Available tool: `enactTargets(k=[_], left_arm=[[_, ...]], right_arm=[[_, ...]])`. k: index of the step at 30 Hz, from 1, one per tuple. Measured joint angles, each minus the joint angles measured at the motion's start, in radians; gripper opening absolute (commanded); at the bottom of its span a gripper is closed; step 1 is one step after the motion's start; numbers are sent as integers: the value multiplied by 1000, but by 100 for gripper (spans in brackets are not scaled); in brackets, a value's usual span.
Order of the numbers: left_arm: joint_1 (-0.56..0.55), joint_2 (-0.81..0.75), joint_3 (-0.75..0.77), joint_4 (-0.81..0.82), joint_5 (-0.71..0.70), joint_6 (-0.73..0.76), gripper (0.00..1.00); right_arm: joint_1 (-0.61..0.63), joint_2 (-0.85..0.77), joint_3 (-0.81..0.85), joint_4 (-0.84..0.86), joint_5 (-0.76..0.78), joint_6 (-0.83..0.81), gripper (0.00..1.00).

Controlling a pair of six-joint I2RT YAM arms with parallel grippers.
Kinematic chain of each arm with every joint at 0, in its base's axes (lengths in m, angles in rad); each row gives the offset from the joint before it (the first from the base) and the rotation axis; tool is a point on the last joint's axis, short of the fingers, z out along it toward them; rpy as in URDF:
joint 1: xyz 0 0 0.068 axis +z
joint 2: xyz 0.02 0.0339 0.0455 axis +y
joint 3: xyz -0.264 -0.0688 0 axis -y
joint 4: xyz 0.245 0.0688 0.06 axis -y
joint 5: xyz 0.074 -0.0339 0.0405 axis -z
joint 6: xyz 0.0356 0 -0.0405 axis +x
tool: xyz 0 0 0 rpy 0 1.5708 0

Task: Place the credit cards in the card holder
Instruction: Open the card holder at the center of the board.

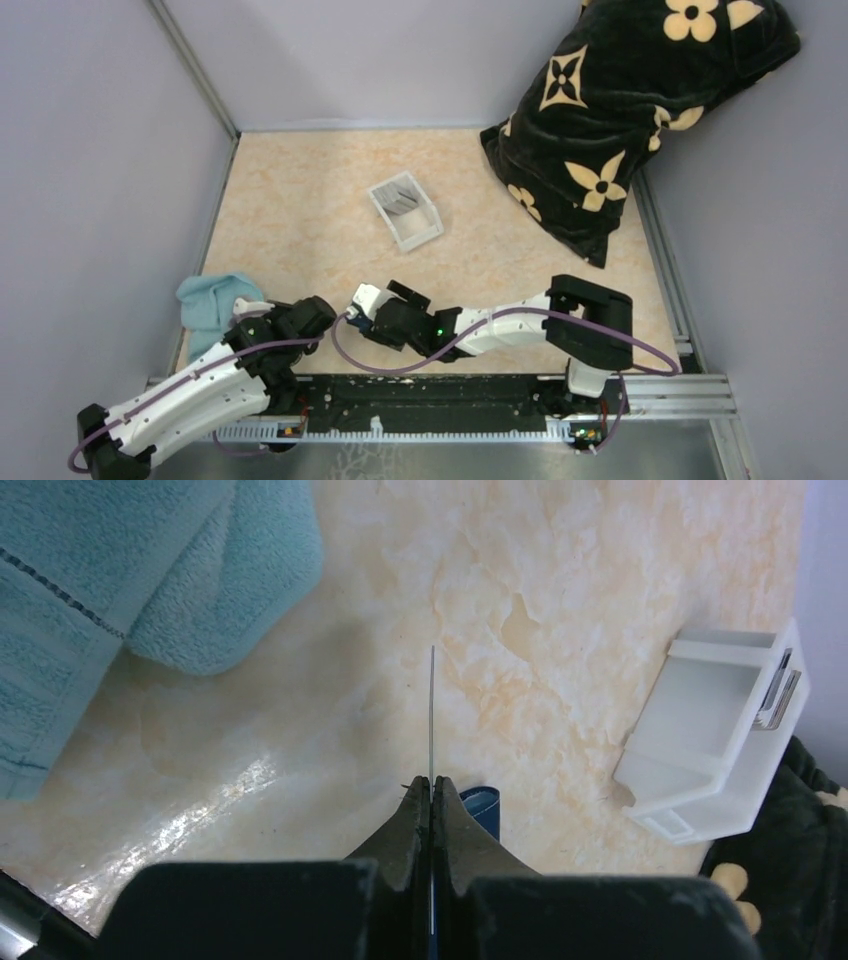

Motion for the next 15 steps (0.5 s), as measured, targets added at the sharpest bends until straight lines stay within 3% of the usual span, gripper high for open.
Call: enactTargets(k=[5, 15], left_arm=[[0, -85, -26, -53, -27, -21, 0], [0, -108, -27, -142, -60, -28, 0]], right_arm=[[6, 63, 43, 22, -7, 0, 76], [23, 102, 91, 27, -18, 1, 76]])
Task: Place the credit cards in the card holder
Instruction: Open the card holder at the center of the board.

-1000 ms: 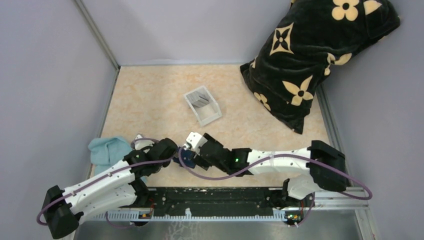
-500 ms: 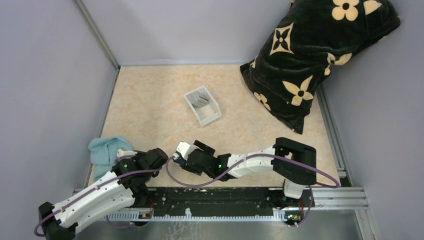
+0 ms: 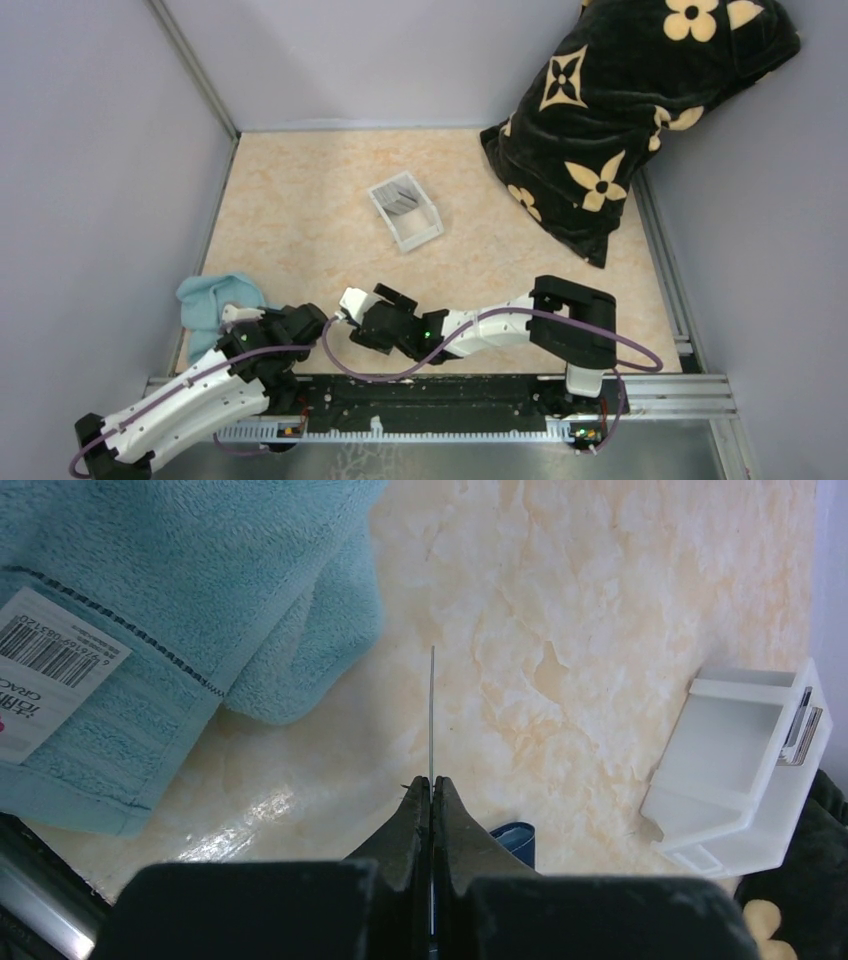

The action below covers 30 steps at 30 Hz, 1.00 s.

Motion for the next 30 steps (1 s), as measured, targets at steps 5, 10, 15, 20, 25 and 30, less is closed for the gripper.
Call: enactTargets(k=[5, 10, 15, 20, 25, 30], left_arm=[[0, -13, -8, -11, -6, 0, 0], [0, -17, -16, -23, -6, 0, 0], [0, -20, -23, -29, -6, 0, 0], [0, -26, -32, -29, -6, -1, 0], [0, -33, -47, -32, -6, -1, 0], [0, -37, -48, -33, -6, -1, 0]], right_arm=[[5, 13, 14, 0, -4, 0, 76], [9, 38, 26, 6, -13, 0, 76], [12, 55, 26, 26, -8, -1, 76], [14, 62, 26, 40, 38, -20, 76], [15, 82, 26, 62, 96, -53, 76], [15, 109, 24, 107, 152, -87, 75]])
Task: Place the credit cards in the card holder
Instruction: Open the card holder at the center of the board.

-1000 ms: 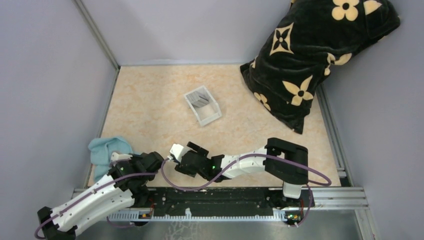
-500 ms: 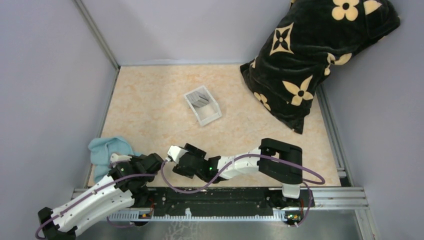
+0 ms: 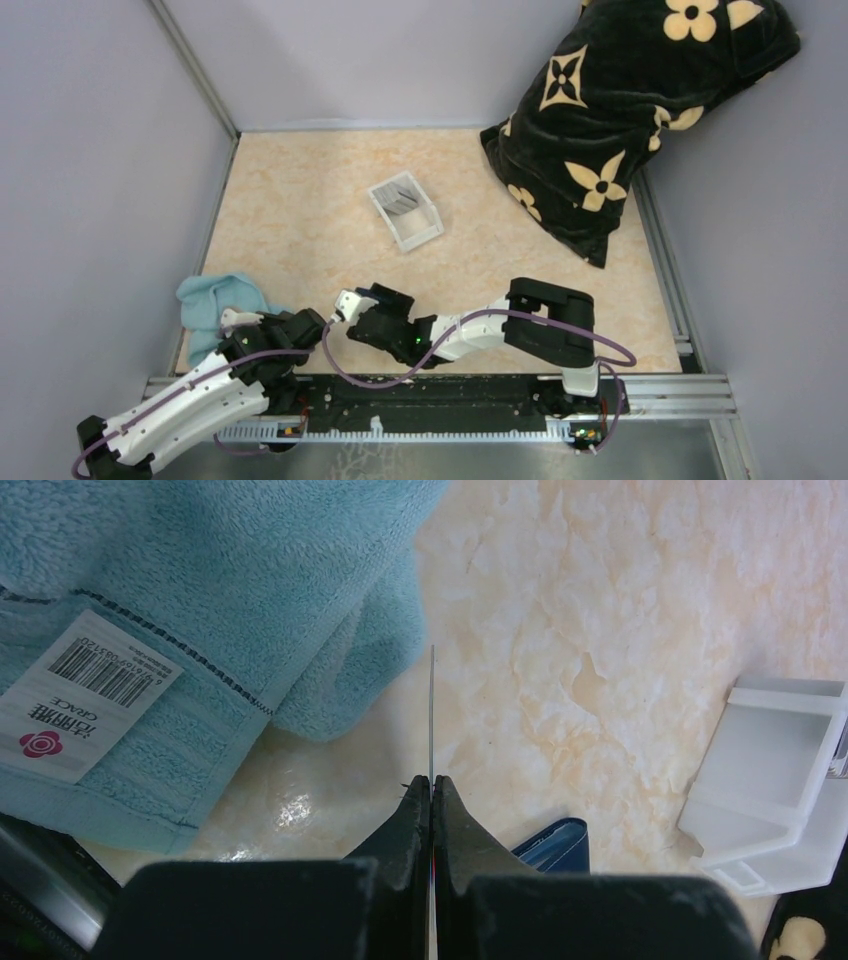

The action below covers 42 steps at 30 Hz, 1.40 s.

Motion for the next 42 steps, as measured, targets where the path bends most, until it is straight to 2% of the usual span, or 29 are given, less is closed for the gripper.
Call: enactTargets(k=[17, 27, 37, 42], left_arm=[[0, -10, -5, 2, -11, -4, 0], [0, -33, -17, 3, -16, -4, 0], [0, -40, -20, 8, -26, -4, 0], [0, -40, -20, 8, -35, -4, 0]], right_arm=[[0, 8, -40, 231, 186, -247, 73], [-30, 26, -41, 303, 134, -328, 69], [-99, 26, -8, 144, -28, -314, 55], [-115, 28, 9, 102, -76, -317, 38]])
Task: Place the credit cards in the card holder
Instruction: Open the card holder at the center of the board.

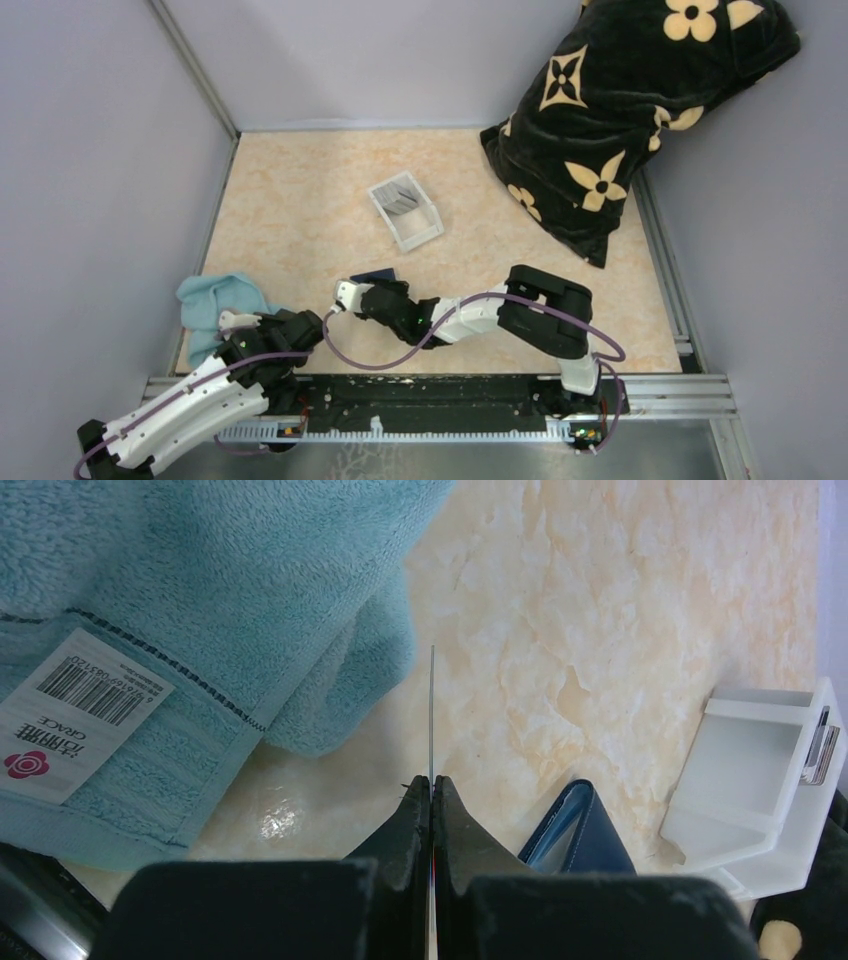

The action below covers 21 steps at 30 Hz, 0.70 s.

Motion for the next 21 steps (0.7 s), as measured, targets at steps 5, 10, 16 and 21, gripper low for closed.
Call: enactTargets(k=[5, 10, 16, 21], left_arm=[[0, 0, 0, 0, -9, 0, 0], [0, 0, 0, 10, -21, 0, 0], [0, 0, 0, 60, -50, 0, 0], [0, 0, -13, 146, -89, 28, 0]], right_arm=[[-18, 0, 13, -21, -52, -6, 16], [-37, 0, 19, -33, -85, -7, 1], [-62, -27, 34, -67, -110, 41, 0], [-105, -63, 123, -187, -152, 150, 0]])
